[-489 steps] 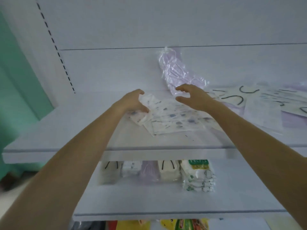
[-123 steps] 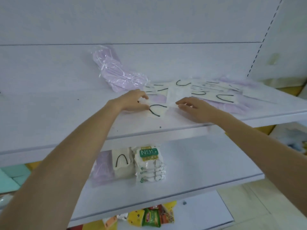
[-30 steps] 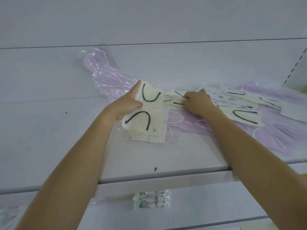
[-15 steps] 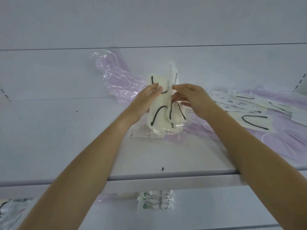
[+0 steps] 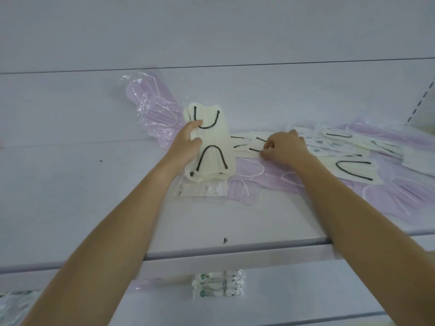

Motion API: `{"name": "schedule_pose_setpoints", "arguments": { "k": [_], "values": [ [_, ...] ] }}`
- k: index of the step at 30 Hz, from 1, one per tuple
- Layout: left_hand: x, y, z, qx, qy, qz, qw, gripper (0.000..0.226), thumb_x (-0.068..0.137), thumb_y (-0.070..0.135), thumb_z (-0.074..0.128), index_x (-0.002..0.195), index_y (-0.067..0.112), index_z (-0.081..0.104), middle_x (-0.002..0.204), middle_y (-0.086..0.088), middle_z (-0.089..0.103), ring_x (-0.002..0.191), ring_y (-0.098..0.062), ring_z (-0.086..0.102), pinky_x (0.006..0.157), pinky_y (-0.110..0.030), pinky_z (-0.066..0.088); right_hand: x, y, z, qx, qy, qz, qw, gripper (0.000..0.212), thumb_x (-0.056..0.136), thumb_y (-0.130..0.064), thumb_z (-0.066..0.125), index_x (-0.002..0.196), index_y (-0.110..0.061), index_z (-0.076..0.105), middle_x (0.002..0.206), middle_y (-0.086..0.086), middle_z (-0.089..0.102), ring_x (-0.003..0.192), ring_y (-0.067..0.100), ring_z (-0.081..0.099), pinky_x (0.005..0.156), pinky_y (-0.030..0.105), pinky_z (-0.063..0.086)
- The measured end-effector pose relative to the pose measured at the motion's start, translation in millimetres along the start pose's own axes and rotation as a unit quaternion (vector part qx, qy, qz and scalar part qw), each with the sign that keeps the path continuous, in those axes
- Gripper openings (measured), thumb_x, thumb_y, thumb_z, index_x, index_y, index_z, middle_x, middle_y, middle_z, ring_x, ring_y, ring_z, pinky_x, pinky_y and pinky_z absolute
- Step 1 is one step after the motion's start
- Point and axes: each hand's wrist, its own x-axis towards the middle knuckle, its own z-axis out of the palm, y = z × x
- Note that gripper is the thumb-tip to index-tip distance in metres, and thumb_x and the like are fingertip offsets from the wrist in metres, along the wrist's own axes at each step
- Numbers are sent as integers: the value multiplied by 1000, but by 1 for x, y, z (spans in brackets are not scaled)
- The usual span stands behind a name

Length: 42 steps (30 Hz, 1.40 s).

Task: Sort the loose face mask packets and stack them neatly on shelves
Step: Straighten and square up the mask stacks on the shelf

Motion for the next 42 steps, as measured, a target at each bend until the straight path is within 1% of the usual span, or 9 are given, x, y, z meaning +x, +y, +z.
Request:
{"name": "schedule_pose_setpoints", "arguments": {
  "k": [7, 11, 17, 24, 29, 32, 37, 39, 42],
  "values": [
    [-2, 2, 0, 1, 4, 13, 1000, 59, 86, -2, 36, 137, 27, 42, 145, 9, 37, 129, -40, 39, 104, -43, 37, -1, -2, 0, -13, 35, -11, 999, 23, 90, -33, 55, 100, -16, 67, 108, 7, 63, 112, 29, 47, 91, 34, 31],
    [-3, 3, -1, 0, 12, 29, 999, 58, 86, -1, 37, 137, 26, 43, 143, 10, 39, 127, -36, 43, 104, -42, 38, -2, -6, -7, 178, 109, -45, 977, 18, 87, -26, 57, 85, -10, 66, 79, 1, 64, 73, 15, 57, 65, 23, 42],
    [-9, 9, 4, -5, -34, 78, 996, 54, 89, 3, 38, 135, 30, 44, 132, 19, 45, 63, 15, 51, 66, -1, 41, -10, -25, -21, 552, 87, -52, 828, 19, 86, -14, 59, 68, -12, 59, 51, -8, 60, 42, 7, 51, 45, 14, 39],
    [-16, 21, 17, -15, -109, 125, 986, 42, 96, 40, 47, 137, 32, 42, 117, 41, 40, 104, 31, 36, 86, 0, 28, -9, -32, -23, 776, -32, -39, 629, 16, 95, -17, 52, 82, -11, 55, 68, 0, 69, 67, 12, 70, 56, 19, 51],
    [-15, 17, 24, -18, -67, 159, 985, 49, 87, 26, 66, 131, 25, 46, 127, 18, 49, 113, 17, 43, 97, -4, 33, -10, -46, -11, 792, -111, -84, 594, 12, 96, -11, 48, 89, -7, 56, 87, 5, 72, 91, 19, 70, 79, 28, 57],
    [-10, 11, 23, -12, -4, 148, 989, 45, 88, 9, 60, 130, 20, 48, 127, 12, 50, 116, 3, 45, 102, -16, 35, -8, -47, -9, 761, -117, -89, 632, 12, 95, -8, 49, 89, -11, 60, 93, 3, 71, 94, 16, 68, 83, 27, 55],
    [2, 2, 10, -76, 67, 63, 993, 50, 84, 2, 49, 125, 31, 49, 110, 25, 48, 71, 16, 53, 65, -7, 45, 1, -28, -1, 435, 131, -45, 890, 23, 90, -12, 57, 113, -14, 58, 109, -2, 60, 99, 11, 54, 84, 18, 40],
    [6, -4, 7, -86, 79, 34, 993, 49, 84, 3, 48, 125, 29, 49, 101, 27, 47, 55, 19, 49, 58, -7, 44, 6, -16, 3, 314, 101, -60, 942, 40, 89, -19, 60, 127, -12, 50, 127, 5, 54, 116, 17, 48, 93, 23, 37],
    [9, -9, 6, -82, 53, -2, 995, 41, 89, 20, 54, 129, 27, 49, 111, 21, 49, 88, 15, 52, 77, -15, 44, 6, -11, 11, 161, -16, -49, 986, 61, 86, -36, 63, 139, -17, 39, 134, 10, 50, 127, 29, 41, 105, 38, 33]
  ]
}}
